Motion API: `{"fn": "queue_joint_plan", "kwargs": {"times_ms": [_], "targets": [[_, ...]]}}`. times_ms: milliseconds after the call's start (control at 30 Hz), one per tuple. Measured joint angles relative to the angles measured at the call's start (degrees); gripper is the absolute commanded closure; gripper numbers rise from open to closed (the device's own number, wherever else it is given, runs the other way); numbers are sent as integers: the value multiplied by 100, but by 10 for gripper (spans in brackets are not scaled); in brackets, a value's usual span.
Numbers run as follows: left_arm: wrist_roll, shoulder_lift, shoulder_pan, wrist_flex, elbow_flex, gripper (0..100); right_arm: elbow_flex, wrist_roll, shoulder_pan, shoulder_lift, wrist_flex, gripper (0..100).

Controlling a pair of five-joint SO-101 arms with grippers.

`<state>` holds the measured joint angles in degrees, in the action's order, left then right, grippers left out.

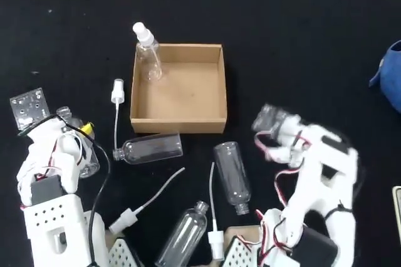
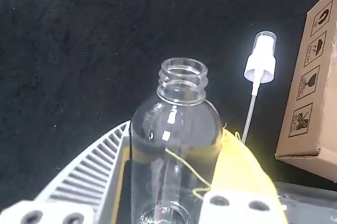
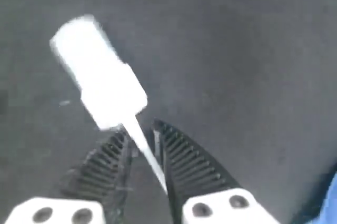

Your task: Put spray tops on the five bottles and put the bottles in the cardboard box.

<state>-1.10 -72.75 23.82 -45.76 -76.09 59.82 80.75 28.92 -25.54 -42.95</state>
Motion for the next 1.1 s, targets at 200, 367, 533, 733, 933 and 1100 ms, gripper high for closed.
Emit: {"fn": "queue_joint_plan", "kwargs": {"times_ms": [200,367,533,733,933,1100], "targets": [[0,0,0,0,0,970,-1143,-2875,325,9,-1336,988],[0,0,9,0,0,970,-1275,-3560,949,791,-1424,988],[0,0,9,0,0,970,-1310,-3191,1547,1380,-1512,907],[0,0,9,0,0,970,-1978,-2057,1398,1398,-2954,707],[0,0,9,0,0,970,-3130,-2479,387,1398,-3886,706],[0,0,9,0,0,970,-3235,-3314,-589,1398,-3780,760]]}}
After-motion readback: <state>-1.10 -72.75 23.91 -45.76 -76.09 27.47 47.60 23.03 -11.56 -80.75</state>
